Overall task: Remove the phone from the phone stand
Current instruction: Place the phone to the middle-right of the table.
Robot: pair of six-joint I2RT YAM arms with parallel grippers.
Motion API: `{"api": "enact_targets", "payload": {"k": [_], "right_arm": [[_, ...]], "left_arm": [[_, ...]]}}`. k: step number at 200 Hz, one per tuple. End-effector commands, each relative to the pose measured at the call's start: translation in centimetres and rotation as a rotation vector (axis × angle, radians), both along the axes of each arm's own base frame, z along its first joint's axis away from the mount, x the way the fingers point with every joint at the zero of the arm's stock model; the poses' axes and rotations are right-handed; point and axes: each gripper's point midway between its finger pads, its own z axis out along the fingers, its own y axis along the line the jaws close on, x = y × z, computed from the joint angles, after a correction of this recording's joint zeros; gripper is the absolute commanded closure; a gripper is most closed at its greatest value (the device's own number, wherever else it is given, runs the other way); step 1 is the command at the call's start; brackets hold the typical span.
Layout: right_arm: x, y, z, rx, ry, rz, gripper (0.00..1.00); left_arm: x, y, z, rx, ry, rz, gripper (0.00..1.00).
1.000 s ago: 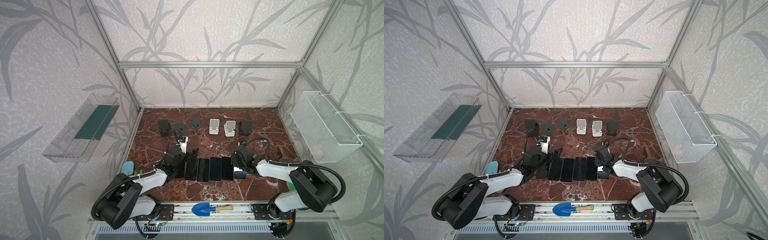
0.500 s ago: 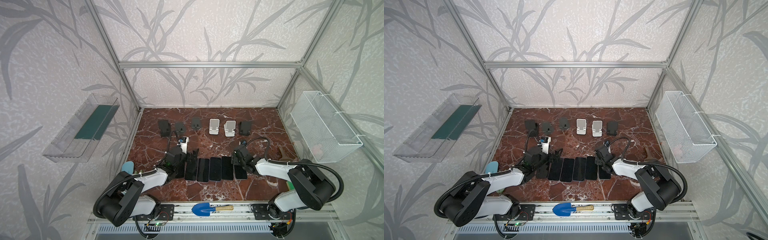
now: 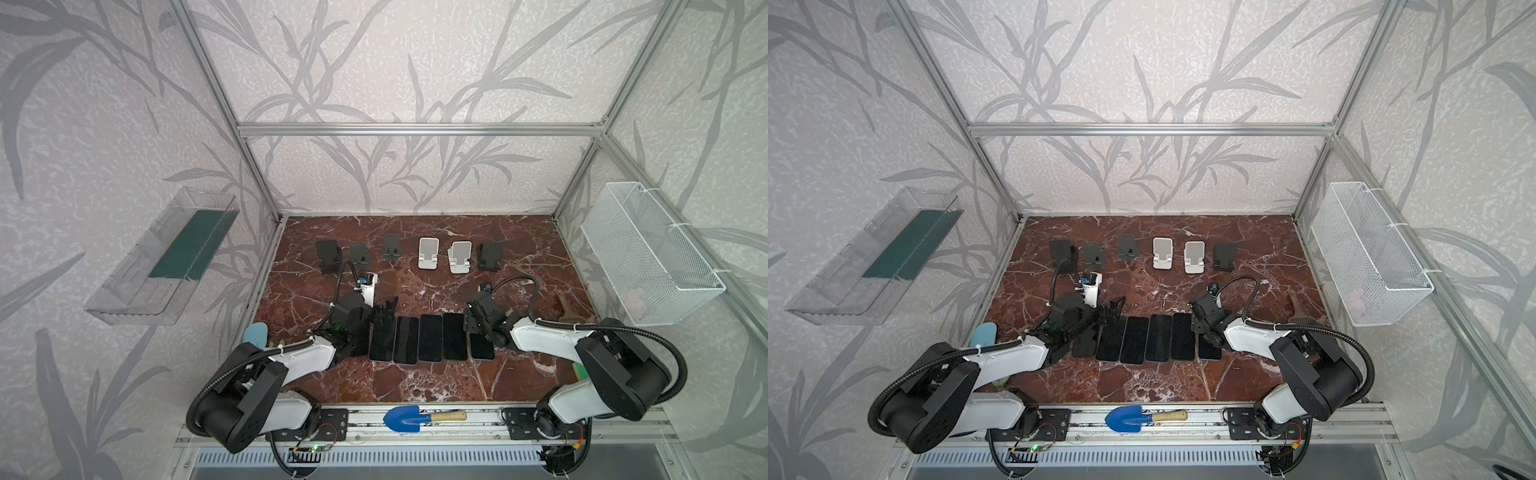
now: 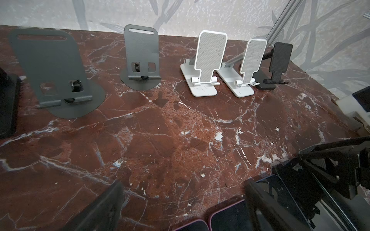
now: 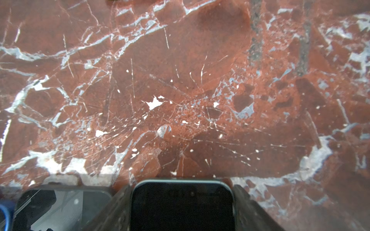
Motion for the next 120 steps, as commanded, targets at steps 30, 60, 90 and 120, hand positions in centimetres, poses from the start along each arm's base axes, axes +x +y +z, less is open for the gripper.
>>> {"api": "enact_targets", "payload": {"k": [30, 60, 90, 120], "right_arm": [[-1.0, -0.8, 0.3, -0.015, 0.028, -0.029, 0.23], [-0.9, -1.2, 1.5, -0.007, -0.005, -0.049, 0.14], [-0.5, -1.5, 4.1, -0.001, -0.079, -0.048, 0.07], [0.3, -1.8, 8.0, 0.000, -0.195, -0.033, 0.03]], "left_arm": [[0.9, 0.3, 2.7, 0.005, -0.088, 0.027, 0.05], [1.2, 0.7, 3.6, 0.005, -0.114, 0.053, 0.05], [1.7, 2.5, 5.4, 0.008, -0.166, 0.154, 0.04], [1.7, 5.9, 7.6, 0.038, -0.238, 0.327, 0.02]]}}
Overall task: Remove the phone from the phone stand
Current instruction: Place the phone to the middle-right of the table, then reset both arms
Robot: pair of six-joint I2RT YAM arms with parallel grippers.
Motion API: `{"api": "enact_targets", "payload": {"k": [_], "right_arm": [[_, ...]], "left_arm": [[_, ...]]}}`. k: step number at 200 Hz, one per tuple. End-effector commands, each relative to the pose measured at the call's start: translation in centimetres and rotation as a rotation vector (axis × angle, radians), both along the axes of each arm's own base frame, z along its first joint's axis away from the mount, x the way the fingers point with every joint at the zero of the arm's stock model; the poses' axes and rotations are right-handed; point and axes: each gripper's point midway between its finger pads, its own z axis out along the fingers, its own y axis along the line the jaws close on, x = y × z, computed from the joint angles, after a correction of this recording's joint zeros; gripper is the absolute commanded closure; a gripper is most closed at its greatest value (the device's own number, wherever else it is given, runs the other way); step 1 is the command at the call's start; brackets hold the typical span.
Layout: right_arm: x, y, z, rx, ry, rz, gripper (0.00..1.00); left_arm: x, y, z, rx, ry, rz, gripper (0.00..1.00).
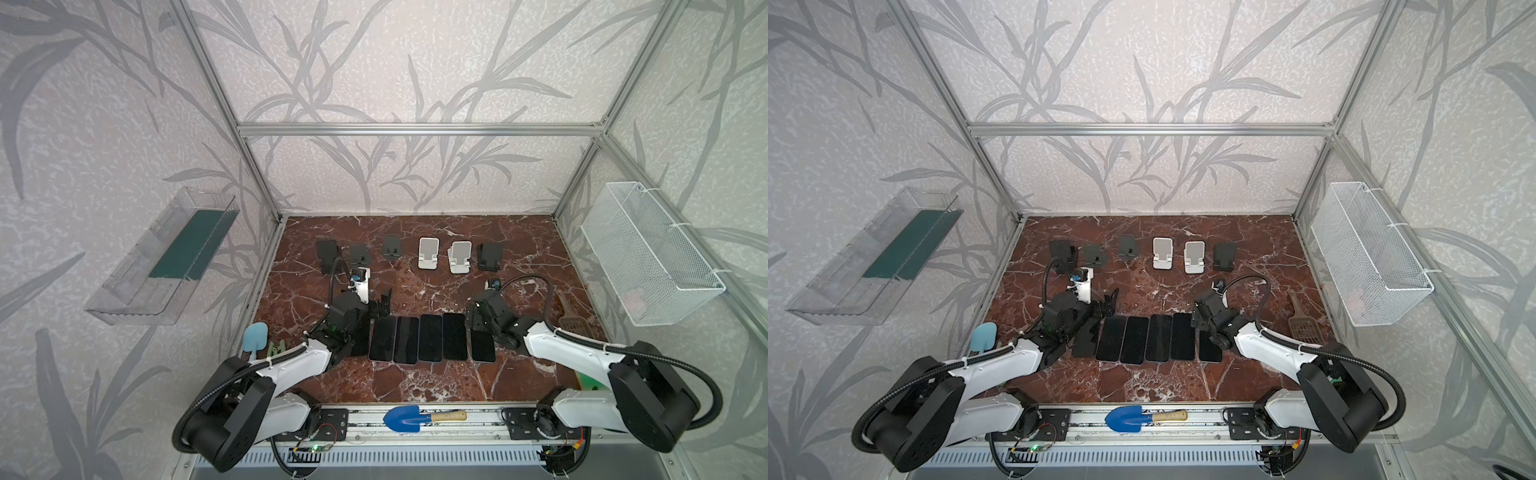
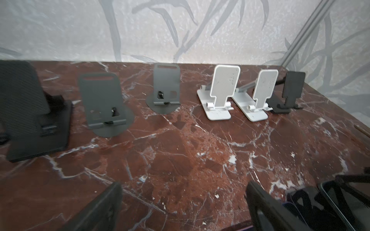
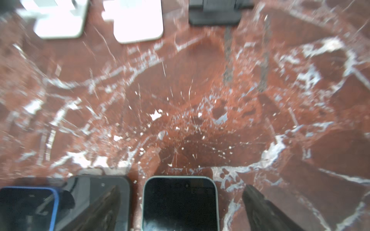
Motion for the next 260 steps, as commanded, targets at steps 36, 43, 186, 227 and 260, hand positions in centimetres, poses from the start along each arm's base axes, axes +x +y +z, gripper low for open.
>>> {"api": "enact_targets", "payload": {"k": [36, 43, 186, 227, 260], "right_arm": [[1.1, -2.4, 8.5, -0.103, -0.278, -0.009, 0.00], [1.2, -2.9, 9.5, -0.134, -0.331, -0.011, 0.01], [5.0, -10.7, 6.7, -0.330, -0.607, -0.029, 0.01], [7.4, -10.1, 5.1, -0.294, -0.643, 0.010, 0.01], [7.9, -10.1, 3.6, -0.269, -0.616, 0.032, 0.01]], "left_arm": [[-0.2, 8.3, 5.6, 0.068, -0.185, 0.431, 0.01], [-0.4, 9.3, 5.8, 0.090, -0.203, 0.478, 0.01], [2.7, 16.2, -0.8, 0.408, -0.084, 0.649, 0.01], [2.5, 17.1, -0.9, 0.405, -0.162, 0.656, 0.01], [2.4, 17.1, -1.9, 0.352, -0.191, 0.603, 0.01]]}}
